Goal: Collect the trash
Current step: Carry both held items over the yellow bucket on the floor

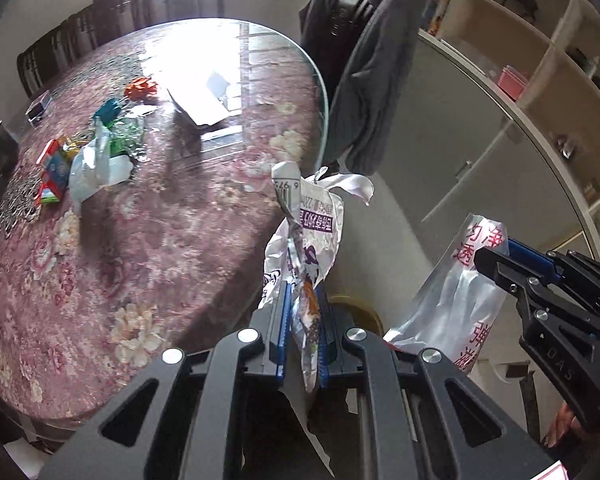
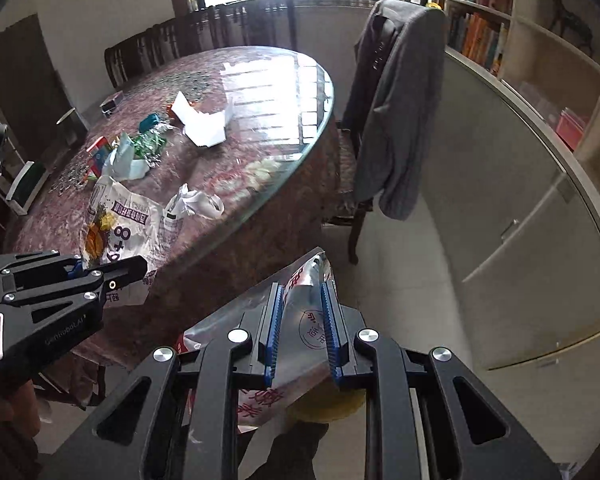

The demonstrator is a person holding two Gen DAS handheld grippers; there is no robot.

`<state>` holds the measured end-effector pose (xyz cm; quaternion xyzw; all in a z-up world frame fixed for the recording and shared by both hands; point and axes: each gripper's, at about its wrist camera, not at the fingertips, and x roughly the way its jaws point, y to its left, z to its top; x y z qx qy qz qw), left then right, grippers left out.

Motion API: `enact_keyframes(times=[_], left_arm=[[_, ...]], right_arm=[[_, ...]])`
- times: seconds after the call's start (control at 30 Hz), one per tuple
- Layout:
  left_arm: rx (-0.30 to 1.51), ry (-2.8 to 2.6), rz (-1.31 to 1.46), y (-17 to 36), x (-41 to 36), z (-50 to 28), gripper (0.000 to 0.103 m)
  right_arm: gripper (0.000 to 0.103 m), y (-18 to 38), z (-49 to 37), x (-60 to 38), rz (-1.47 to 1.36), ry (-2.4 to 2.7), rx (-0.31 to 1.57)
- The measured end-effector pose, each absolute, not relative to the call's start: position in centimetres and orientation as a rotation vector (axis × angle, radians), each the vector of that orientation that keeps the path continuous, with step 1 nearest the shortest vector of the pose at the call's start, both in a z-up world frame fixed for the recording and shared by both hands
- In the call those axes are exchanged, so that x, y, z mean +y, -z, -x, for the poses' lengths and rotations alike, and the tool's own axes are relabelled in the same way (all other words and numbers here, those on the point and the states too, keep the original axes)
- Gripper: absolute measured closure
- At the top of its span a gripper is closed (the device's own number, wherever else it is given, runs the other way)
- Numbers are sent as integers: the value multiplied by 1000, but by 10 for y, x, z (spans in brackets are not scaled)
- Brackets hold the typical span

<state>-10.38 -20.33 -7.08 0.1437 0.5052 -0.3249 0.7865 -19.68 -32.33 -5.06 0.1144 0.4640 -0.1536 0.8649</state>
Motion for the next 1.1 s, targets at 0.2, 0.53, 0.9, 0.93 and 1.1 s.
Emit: enact_keyframes(times=[0.2,0.53,0.9,0.93,1.1], left_arm=[[1093,776,-362,76,-228,140,91],[1105,838,-411,86,-252,169,91],[1097,833,-409,85,-258,168,91],[1095,832,-408,85,-258,168,91],[1093,828,-404,84,-257,166,91]], right_arm=[[83,60,237,-334,-261,383,994],[82,70,260,-350,-257,399,1013],[81,74,261,-354,-261,370,1014],[81,74,261,-353,-263,366,1016],[91,78,259,-349,-265,333,1040]])
